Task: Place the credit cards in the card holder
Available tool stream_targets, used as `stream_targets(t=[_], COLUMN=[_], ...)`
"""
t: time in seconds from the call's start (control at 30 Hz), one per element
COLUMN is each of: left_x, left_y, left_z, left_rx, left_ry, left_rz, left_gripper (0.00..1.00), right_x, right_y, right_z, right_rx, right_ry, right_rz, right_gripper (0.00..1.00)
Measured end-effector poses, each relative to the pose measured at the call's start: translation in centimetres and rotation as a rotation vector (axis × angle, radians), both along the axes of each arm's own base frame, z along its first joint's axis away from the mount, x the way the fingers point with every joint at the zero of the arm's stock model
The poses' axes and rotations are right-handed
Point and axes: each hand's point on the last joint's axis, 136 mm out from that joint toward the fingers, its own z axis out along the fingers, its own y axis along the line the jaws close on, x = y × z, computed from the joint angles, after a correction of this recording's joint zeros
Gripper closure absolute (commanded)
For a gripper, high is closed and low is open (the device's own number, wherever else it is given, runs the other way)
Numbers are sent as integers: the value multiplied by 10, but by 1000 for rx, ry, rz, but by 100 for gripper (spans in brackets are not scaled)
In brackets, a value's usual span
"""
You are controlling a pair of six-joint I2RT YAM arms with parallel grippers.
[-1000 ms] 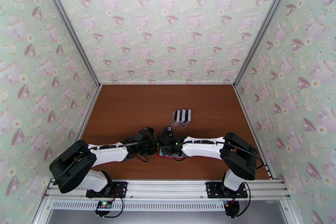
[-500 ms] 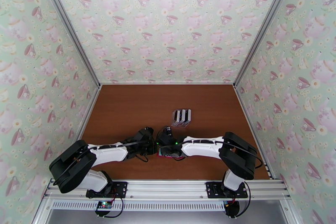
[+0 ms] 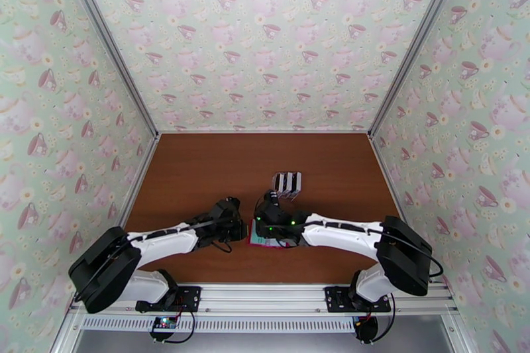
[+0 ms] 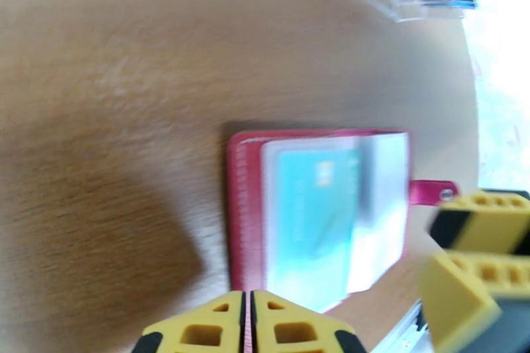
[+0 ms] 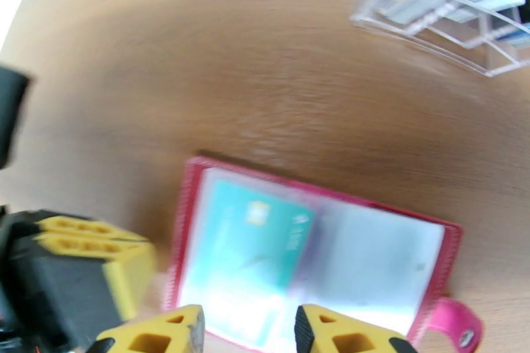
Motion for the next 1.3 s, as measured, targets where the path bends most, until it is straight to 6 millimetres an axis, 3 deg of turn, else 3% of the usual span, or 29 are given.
stream_targets(t=[0.17,0.5,0.87,1.3], left_x=[-2,-18,-34,-33], left_y=[-8,-26,-24,-24], left_z=[7,6,-9,-21], left_rx=[-15,-42,-24,-5], left_ry=[-13,3,46,60], left_rz=[-26,-76,-86,-83], left_gripper=[82,79,76,73], right_x=[1,7,15,17], right_y=[-18,-29,-37,-36], right_z=[-15,-21,-22,-25], right_rx=[-44,-57,-61,-49], right_ry=[22,23,20,24], right_rz=[-7,-23,-41,-37], right_gripper=[58,58,58,57])
